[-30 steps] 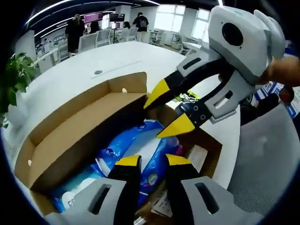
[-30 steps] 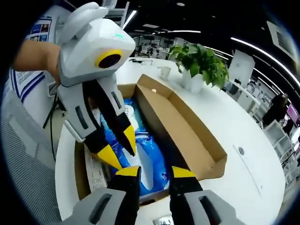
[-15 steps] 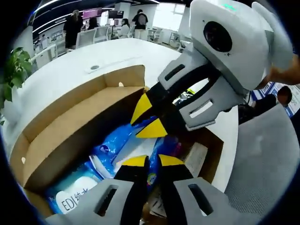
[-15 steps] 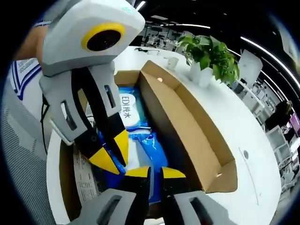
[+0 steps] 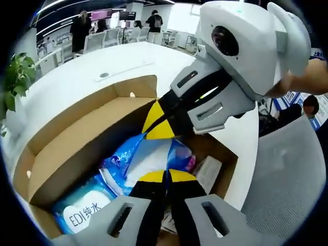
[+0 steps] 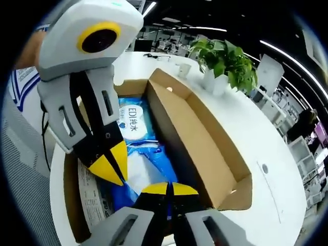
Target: Operate the shoe box by opening the lid, removing the specified soft item, and placing it in the target area until the item is outside and the box remains undamaged.
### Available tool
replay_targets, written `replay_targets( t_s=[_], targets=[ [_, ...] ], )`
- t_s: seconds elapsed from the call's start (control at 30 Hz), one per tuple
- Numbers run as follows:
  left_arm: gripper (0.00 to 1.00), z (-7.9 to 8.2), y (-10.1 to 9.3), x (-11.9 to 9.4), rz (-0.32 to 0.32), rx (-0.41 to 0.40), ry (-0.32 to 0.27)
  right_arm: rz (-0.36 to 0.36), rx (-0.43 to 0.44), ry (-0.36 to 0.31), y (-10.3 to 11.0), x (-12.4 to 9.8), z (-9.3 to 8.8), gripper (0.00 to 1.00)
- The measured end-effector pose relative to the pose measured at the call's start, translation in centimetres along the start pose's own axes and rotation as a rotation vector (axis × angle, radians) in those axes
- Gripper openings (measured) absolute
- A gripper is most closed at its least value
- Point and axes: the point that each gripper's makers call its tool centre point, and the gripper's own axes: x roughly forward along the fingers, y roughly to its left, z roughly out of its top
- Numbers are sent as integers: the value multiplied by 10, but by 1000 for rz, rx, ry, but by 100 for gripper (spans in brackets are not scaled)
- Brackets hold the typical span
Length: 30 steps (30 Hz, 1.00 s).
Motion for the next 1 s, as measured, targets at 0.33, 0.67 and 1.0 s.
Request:
replay_targets(
  t_s=[0.33,0.67,1.0],
  targets=[
    [0,5,-1,-8,6,9,3,-1,12,-15,-2,-4,5,0],
    [0,11,-2,-16,6,12,0,-10,28,-34,-7,-8,12,0],
    [0,18,-4,-29,5,-5,-16,-13,32,-42,-9,-11,17,0]
  ],
)
